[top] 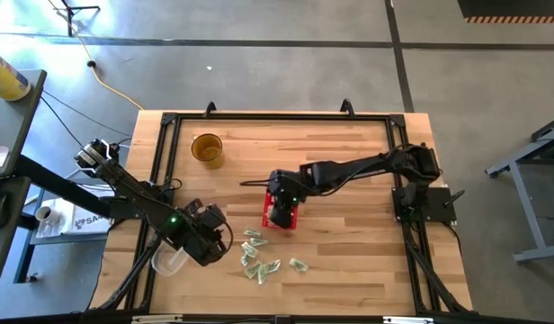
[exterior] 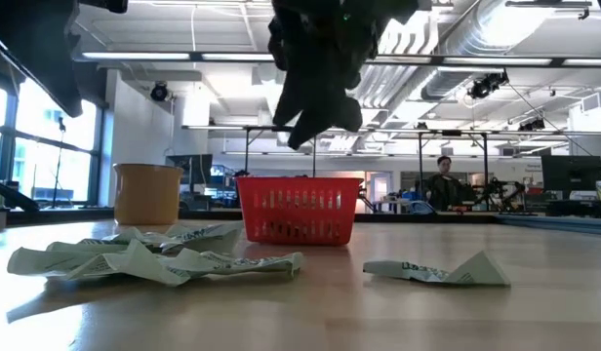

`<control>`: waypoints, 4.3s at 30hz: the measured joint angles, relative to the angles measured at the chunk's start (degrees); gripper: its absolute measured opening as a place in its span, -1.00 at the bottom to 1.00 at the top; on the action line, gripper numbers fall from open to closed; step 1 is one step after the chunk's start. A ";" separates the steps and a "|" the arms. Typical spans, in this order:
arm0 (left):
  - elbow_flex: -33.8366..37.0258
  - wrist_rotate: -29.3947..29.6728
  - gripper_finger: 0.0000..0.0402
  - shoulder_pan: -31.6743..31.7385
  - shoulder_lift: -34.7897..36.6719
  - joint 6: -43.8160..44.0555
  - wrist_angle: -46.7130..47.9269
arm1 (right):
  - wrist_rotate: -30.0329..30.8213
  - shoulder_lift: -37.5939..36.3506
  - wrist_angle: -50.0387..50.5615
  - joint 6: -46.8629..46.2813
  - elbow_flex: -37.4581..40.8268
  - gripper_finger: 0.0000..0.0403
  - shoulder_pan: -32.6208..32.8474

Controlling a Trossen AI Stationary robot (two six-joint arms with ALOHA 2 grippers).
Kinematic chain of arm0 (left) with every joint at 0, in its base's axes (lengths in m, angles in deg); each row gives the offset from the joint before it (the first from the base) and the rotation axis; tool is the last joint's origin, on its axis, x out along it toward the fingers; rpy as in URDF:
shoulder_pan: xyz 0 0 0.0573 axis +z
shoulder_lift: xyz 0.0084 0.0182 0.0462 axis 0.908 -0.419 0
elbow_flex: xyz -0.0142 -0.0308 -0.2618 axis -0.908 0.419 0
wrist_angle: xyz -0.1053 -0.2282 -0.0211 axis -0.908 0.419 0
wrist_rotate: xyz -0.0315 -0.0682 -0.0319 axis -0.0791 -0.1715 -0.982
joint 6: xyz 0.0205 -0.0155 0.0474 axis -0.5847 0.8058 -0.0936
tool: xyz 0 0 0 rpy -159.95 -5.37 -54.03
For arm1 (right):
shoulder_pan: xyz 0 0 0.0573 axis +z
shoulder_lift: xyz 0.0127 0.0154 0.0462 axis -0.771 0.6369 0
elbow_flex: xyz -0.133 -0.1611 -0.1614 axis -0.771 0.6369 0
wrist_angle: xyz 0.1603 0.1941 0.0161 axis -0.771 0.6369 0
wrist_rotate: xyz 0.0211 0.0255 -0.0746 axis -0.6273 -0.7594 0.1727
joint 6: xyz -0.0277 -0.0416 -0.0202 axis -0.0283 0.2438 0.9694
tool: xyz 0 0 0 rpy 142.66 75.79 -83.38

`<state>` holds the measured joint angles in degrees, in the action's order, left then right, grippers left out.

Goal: Pick and place Stevia / Truvia into bins
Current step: Put the white stevia packet into the red basket

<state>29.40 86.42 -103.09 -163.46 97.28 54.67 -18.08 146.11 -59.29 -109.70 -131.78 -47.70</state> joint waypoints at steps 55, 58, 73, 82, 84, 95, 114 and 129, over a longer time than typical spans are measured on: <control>-16.81 -17.98 -0.89 28.85 -19.43 -79.36 -0.37 | 25.75 -25.88 17.18 -17.64 28.02 0.46 19.02; -21.54 -16.58 -0.90 29.45 -19.18 -81.52 -6.81 | 26.53 -25.88 16.95 -17.45 28.02 0.46 19.06; -20.15 -19.24 0.36 28.36 -20.31 -58.99 -5.51 | 25.64 -25.87 8.33 -11.91 28.89 0.46 25.51; -19.09 -9.64 0.14 16.97 -15.84 -47.04 5.51 | 24.54 -19.50 0.22 -14.60 34.97 0.46 20.26; -17.68 -8.68 0.07 14.94 -14.11 -43.12 8.08 | 26.91 -18.04 -0.90 -12.52 34.92 0.46 19.07; -4.11 -8.47 -0.14 4.34 -2.43 -16.56 9.13 | 14.17 -9.71 -4.08 0.64 35.17 0.28 7.59; 11.10 -11.12 -0.19 -2.26 -1.38 -3.37 -12.93 | 7.46 -11.87 4.79 4.54 13.44 -0.94 2.72; 14.69 -8.92 -0.20 9.83 -1.73 -20.72 -33.76 | 6.13 -5.09 9.69 6.79 5.14 0.23 -1.11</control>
<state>44.09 77.50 -93.27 -165.20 76.56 20.91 -11.95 141.02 -49.60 -102.91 -126.65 -48.81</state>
